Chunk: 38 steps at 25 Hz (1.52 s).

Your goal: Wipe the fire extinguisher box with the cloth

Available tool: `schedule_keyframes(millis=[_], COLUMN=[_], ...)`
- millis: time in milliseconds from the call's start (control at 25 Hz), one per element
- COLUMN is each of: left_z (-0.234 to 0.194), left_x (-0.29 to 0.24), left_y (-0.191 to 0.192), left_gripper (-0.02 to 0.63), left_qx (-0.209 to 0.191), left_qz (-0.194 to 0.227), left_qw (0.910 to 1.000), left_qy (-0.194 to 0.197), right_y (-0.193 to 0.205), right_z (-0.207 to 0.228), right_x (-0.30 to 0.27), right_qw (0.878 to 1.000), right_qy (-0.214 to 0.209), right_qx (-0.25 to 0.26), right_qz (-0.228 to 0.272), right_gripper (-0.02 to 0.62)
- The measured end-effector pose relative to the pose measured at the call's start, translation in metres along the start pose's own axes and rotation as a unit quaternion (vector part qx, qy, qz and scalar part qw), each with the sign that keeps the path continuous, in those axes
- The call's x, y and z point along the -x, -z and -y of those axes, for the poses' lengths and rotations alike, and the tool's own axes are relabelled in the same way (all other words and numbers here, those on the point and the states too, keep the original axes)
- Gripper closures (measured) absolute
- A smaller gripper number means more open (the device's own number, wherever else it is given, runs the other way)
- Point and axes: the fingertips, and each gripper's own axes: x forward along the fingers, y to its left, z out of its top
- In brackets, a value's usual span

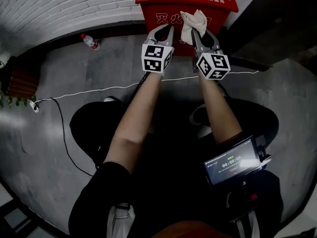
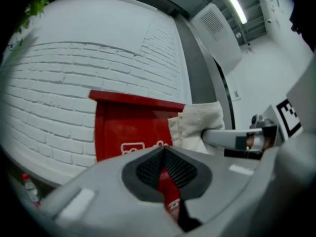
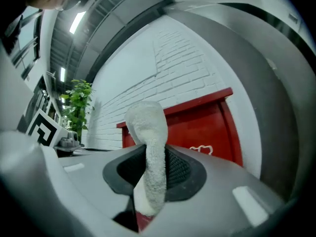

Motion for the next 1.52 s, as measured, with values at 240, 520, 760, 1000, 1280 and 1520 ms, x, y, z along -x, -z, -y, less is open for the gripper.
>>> schedule_keyframes(millis=[240, 520, 760, 1000, 1280, 1520], left_z=[-0.055, -0.107, -0.118, -0.111, -0.087, -0.056], left_x=[0.039, 0.063, 0.062, 0.047, 0.020, 0.000], left_y=[0.038, 0.057, 0.073, 0.084, 0.089, 0.091], left_gripper=[0.606, 0.606, 0.606, 0.606, 0.606, 0.606], left_qx=[0.028, 0.046, 0.049, 0.053, 0.036, 0.033], left_qz=[0.009, 0.006, -0.011, -0.029, -0.029, -0.023], left_qw=[0.9992, 0.9964, 0.9958, 0.9957, 0.9983, 0.9992], left_qy=[-0.027, -0.071, -0.077, -0.070, -0.036, 0.005], right_y=[0.055, 0.107, 0.124, 0.136, 0.138, 0.130], right_z=[-0.070, -0.113, -0.117, -0.084, -0.064, -0.022], right_x=[-0.031, -0.063, -0.082, -0.090, -0.086, -0.066], right_qw=[0.997, 0.992, 0.991, 0.993, 0.995, 0.995], right_qy=[-0.069, -0.106, -0.097, -0.024, 0.009, 0.045], right_qx=[-0.022, -0.037, -0.042, -0.057, -0.018, -0.016], right_qz=[-0.028, -0.065, -0.076, -0.100, -0.097, -0.087], right_gripper=[0.502, 0.502, 0.502, 0.502, 0.502, 0.500])
